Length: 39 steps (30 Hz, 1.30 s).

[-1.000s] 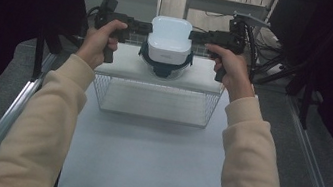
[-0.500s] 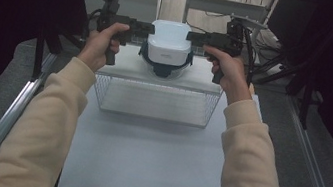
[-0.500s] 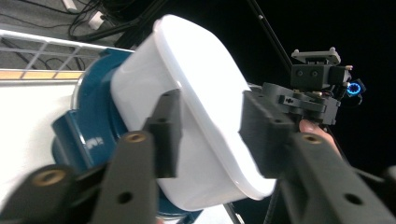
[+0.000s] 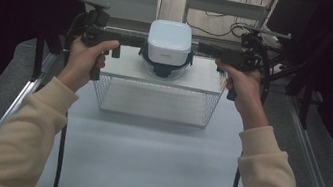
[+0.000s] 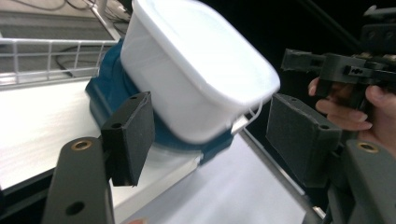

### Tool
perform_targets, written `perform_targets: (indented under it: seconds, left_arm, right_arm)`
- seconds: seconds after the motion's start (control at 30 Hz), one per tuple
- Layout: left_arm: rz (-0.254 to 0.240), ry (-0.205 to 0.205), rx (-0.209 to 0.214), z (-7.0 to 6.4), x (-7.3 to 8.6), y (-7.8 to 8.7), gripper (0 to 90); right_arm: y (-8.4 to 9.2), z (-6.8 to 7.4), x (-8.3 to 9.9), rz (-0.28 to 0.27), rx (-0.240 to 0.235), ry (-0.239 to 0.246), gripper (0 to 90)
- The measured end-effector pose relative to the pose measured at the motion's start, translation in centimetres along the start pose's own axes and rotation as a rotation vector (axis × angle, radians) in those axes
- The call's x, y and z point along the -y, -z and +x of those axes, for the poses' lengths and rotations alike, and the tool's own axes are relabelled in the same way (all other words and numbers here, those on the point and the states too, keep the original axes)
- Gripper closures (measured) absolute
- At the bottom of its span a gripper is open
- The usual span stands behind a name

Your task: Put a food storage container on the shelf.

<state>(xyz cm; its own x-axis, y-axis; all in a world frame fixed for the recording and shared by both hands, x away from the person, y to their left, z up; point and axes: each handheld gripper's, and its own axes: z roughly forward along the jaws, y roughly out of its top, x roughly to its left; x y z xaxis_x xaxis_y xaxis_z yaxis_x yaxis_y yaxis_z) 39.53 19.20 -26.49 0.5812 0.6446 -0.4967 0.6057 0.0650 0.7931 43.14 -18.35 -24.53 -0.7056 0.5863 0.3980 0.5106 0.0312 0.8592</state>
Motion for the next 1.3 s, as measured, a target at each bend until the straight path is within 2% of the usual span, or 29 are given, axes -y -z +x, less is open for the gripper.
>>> perform_targets:
  seconds: [0.07,0.13,0.23,0.3,0.47,0.7,0.83,0.9,0.97,1.1,1.23,1.3]
  left_arm:
    - [-0.006,-0.008,-0.003,-0.1,0.6,0.7,31.1]
    - [-0.010,-0.031,-0.023,-0.3,1.3,1.3,30.9]
    - [-0.015,-0.077,-0.048,-0.6,2.6,2.1,30.9]
    - [-0.016,-0.098,-0.044,-0.9,3.8,2.4,30.9]
    - [0.004,-0.142,-0.041,-1.2,7.1,2.4,30.6]
    - [0.028,-0.195,-0.075,-1.3,11.1,2.3,29.7]
    - [0.055,-0.226,-0.109,-1.1,13.2,2.1,29.2]
    - [0.068,-0.242,-0.113,-1.1,14.2,2.0,29.1]
    - [0.067,-0.245,-0.115,-1.1,15.2,1.9,29.0]
    - [0.079,-0.237,-0.112,-1.0,17.3,1.7,28.6]
    - [0.138,-0.227,-0.129,-0.5,19.6,0.8,27.2]
    - [0.150,-0.220,-0.146,-0.1,20.7,0.6,25.9]
  right_arm:
    - [0.4,0.6,0.8,0.017,0.025,0.067,29.6]
    - [0.9,1.1,1.6,0.024,0.043,0.109,29.1]
    - [1.4,1.7,2.8,0.031,0.051,0.144,28.3]
    - [1.8,2.1,3.7,0.029,0.046,0.159,28.1]
    - [2.6,3.0,6.3,0.029,0.097,0.241,27.9]
    - [3.4,2.8,9.8,0.019,0.076,0.233,28.1]
    - [3.9,2.4,11.9,0.023,0.072,0.224,28.2]
    - [4.2,2.3,13.0,0.023,0.078,0.227,28.2]
    - [4.6,2.2,14.0,0.026,0.086,0.236,28.2]
    - [5.2,1.8,16.0,0.024,0.091,0.222,28.2]
    - [5.6,1.4,17.9,0.042,0.098,0.204,28.2]
    - [5.7,1.0,18.8,0.059,0.111,0.207,28.1]
